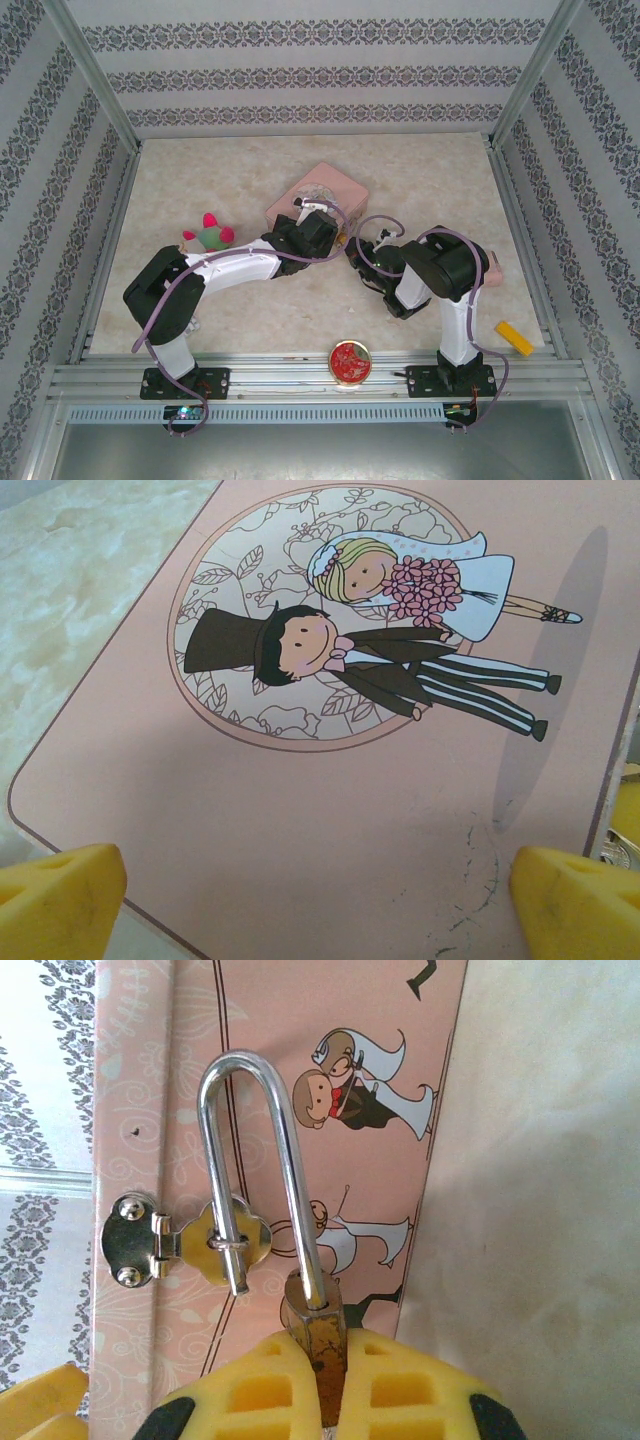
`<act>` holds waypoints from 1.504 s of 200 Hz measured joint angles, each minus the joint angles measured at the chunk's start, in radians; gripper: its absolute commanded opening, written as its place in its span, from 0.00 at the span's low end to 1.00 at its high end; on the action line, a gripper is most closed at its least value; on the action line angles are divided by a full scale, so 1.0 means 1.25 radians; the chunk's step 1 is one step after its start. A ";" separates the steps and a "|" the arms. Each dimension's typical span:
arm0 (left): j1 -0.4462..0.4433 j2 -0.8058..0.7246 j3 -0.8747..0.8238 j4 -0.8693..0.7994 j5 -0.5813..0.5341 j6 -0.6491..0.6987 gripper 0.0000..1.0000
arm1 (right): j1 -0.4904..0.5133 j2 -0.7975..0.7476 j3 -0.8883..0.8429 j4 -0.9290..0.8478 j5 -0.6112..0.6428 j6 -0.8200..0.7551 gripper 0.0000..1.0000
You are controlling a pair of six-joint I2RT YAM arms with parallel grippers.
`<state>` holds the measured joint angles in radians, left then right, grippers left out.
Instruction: Unlock a padlock with a key
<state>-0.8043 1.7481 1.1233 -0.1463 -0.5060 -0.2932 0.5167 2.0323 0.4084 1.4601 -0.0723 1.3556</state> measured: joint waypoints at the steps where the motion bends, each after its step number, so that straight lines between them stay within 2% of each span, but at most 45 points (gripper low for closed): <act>1: 0.000 0.000 0.000 0.000 0.000 0.000 0.98 | 0.000 0.000 0.000 0.000 0.000 0.000 0.00; 301: 0.000 0.000 0.000 -0.002 -0.003 0.000 0.98 | -0.025 0.007 0.023 0.002 -0.003 0.023 0.00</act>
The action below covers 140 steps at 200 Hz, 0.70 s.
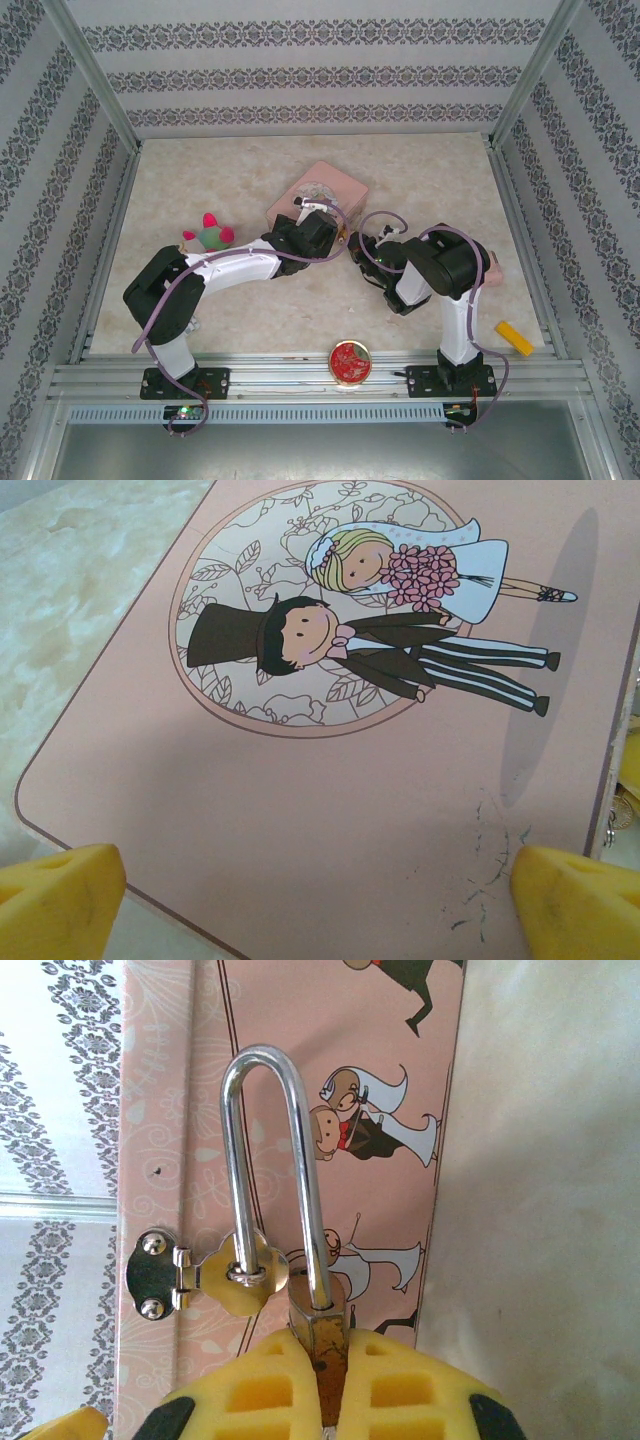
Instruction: Unlock a padlock with a key
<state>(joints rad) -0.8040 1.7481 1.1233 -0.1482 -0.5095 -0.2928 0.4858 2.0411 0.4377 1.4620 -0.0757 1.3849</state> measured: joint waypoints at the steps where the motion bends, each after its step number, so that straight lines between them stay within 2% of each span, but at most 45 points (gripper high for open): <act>1: 0.000 0.000 0.000 0.000 0.000 0.000 0.98 | 0.000 0.000 0.000 0.000 0.000 0.000 0.00; 140: 0.000 0.000 -0.001 0.001 0.003 0.000 0.98 | -0.011 -0.003 -0.004 -0.001 0.004 0.016 0.00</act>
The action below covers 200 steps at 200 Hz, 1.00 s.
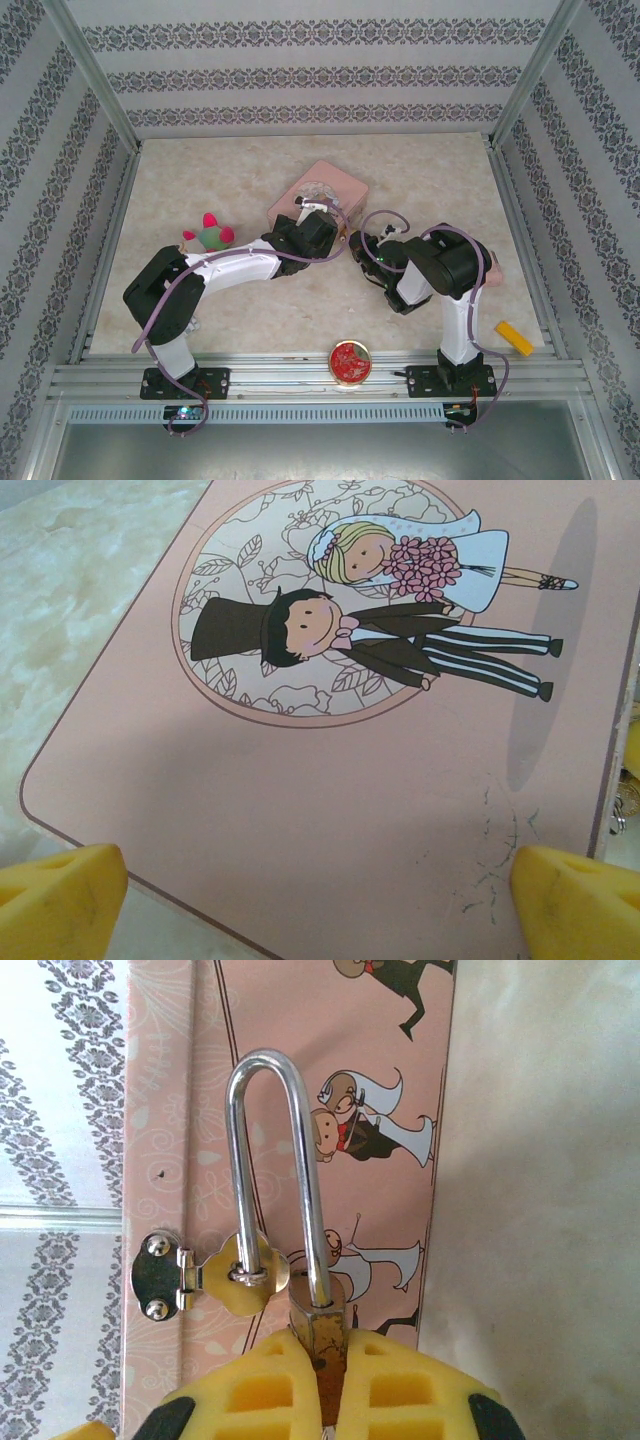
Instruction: Unlock a padlock with a key
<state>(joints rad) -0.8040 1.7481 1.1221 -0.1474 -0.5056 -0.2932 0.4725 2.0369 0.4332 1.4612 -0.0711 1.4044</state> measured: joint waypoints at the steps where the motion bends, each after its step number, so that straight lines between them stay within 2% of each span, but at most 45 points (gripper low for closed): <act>1: 0.000 0.000 0.000 0.000 0.000 0.000 0.98 | 0.000 0.000 0.000 0.000 0.000 0.001 0.00; 116: 0.000 -0.003 -0.005 0.004 0.011 -0.002 0.97 | 0.013 -0.028 -0.036 -0.005 0.048 0.087 0.00; 143: 0.000 -0.003 -0.005 0.006 0.024 -0.003 0.97 | 0.013 -0.027 -0.070 0.031 0.063 0.096 0.00; 200: 0.000 -0.024 -0.011 -0.020 0.025 -0.002 0.98 | 0.031 -0.005 -0.047 0.044 0.100 0.092 0.00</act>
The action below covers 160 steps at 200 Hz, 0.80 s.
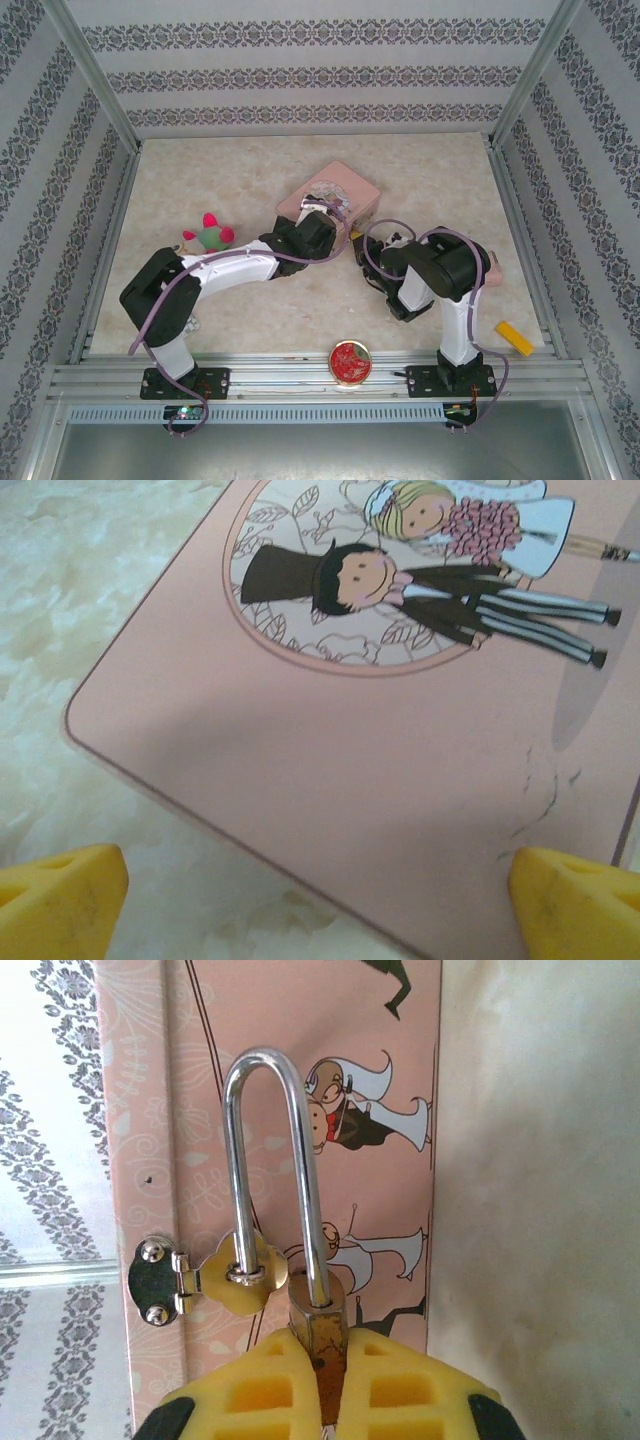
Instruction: Unlock a padlock with a key
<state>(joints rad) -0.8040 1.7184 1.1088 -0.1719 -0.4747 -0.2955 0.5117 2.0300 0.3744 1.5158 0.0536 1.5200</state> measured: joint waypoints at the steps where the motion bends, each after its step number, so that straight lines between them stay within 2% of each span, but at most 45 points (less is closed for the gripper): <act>1: 0.000 -0.002 0.000 -0.002 0.000 0.000 0.98 | 0.000 0.000 0.000 0.000 0.001 0.000 0.00; 67: -0.023 -0.057 0.006 -0.032 0.014 0.067 0.99 | 0.008 -0.034 -0.053 -0.006 0.045 -0.040 0.00; 134: -0.070 0.063 0.052 -0.024 0.001 0.153 0.99 | 0.006 -0.029 -0.056 -0.005 0.050 -0.071 0.16; 146: -0.070 0.070 0.052 -0.025 -0.005 0.160 0.99 | 0.005 -0.026 -0.055 -0.005 0.050 -0.070 0.15; 160: -0.070 0.073 0.056 -0.031 -0.013 0.168 0.99 | 0.002 -0.023 -0.055 -0.002 0.046 -0.073 0.07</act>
<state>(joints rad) -0.8909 1.8095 1.1793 -0.2108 -0.4911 -0.0856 0.5144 2.0006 0.3058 1.5127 0.1112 1.4284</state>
